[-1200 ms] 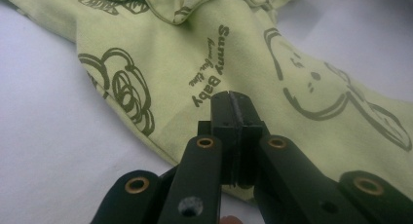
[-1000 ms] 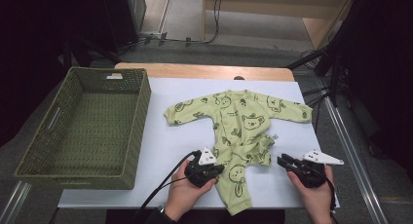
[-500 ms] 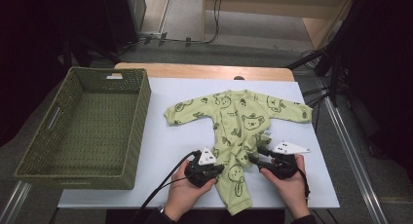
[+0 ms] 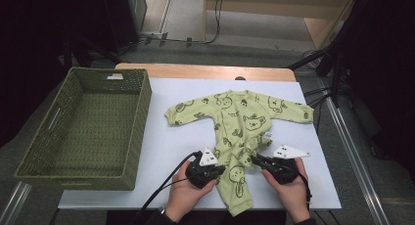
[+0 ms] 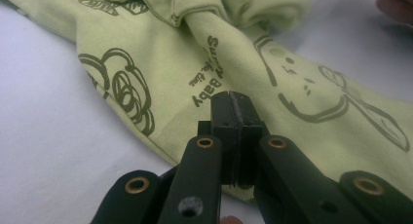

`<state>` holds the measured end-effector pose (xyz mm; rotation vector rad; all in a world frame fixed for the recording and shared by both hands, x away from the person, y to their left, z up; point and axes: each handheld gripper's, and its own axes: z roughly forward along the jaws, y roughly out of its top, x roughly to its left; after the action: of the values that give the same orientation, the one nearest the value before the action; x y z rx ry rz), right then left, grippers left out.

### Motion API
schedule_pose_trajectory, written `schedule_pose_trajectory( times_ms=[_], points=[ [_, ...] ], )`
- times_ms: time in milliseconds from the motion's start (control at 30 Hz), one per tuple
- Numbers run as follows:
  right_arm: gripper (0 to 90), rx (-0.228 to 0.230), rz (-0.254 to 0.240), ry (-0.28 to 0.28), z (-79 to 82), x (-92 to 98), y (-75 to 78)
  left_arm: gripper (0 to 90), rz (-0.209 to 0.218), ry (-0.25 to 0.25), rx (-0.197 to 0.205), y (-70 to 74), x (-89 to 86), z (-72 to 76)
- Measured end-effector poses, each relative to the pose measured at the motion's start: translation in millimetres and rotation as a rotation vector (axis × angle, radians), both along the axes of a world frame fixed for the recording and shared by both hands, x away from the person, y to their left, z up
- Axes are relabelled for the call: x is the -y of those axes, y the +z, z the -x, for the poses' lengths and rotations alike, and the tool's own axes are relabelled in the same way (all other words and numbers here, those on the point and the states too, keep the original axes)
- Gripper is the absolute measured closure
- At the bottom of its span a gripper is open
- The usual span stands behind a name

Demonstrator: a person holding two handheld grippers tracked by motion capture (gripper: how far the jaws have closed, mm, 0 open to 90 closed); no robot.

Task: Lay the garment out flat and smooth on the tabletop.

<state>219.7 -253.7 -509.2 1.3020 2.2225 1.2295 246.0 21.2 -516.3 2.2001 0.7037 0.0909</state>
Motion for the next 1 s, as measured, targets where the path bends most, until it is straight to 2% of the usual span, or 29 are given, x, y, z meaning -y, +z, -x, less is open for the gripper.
schedule_pose_trajectory(
  times_ms=[100, 267, 500, 633, 700, 733, 800, 867, 933, 1000],
  points=[
    [81.3, -0.001, 0.001, -0.05, 16.8, 12.5, 5.3, 89.2, 0.003, -0.001, -0.002, -0.1, -0.1, -0.2],
    [81.0, -0.009, -0.007, -0.144, 59.0, 34.2, 10.2, 89.2, 0.0, 0.0, 0.001, 0.0, 0.0, 0.1],
    [80.8, -0.01, -0.009, -0.206, 110.7, 46.1, 12.8, 89.2, -0.002, -0.002, 0.006, 0.1, 0.1, 0.2],
    [79.2, -0.045, -0.013, -0.197, 126.2, 45.1, 8.4, 89.2, -0.001, 0.0, 0.002, 0.1, 0.0, -0.1],
    [71.6, -0.077, -0.022, -0.154, 129.3, 43.8, 3.8, 89.3, 0.003, 0.0, -0.001, -0.1, -0.1, -0.2],
    [64.5, -0.078, -0.034, -0.132, 129.8, 43.9, 3.2, 89.3, 0.005, 0.0, -0.002, -0.1, -0.1, -0.3],
    [53.6, -0.046, -0.061, -0.117, 129.2, 46.3, 8.3, 89.3, 0.004, -0.001, -0.001, -0.1, -0.1, -0.3],
    [51.8, 0.015, -0.073, -0.152, 122.5, 55.0, 20.1, 89.3, 0.006, -0.001, -0.004, -0.1, -0.1, -0.5],
    [52.3, 0.051, -0.072, -0.189, 112.6, 63.7, 27.5, 89.3, 0.006, -0.002, -0.004, -0.1, -0.2, -0.7],
    [53.4, 0.047, -0.048, -0.236, 91.4, 72.6, 29.0, 89.3, 0.005, -0.001, -0.005, -0.1, -0.1, -0.5]
  ],
)
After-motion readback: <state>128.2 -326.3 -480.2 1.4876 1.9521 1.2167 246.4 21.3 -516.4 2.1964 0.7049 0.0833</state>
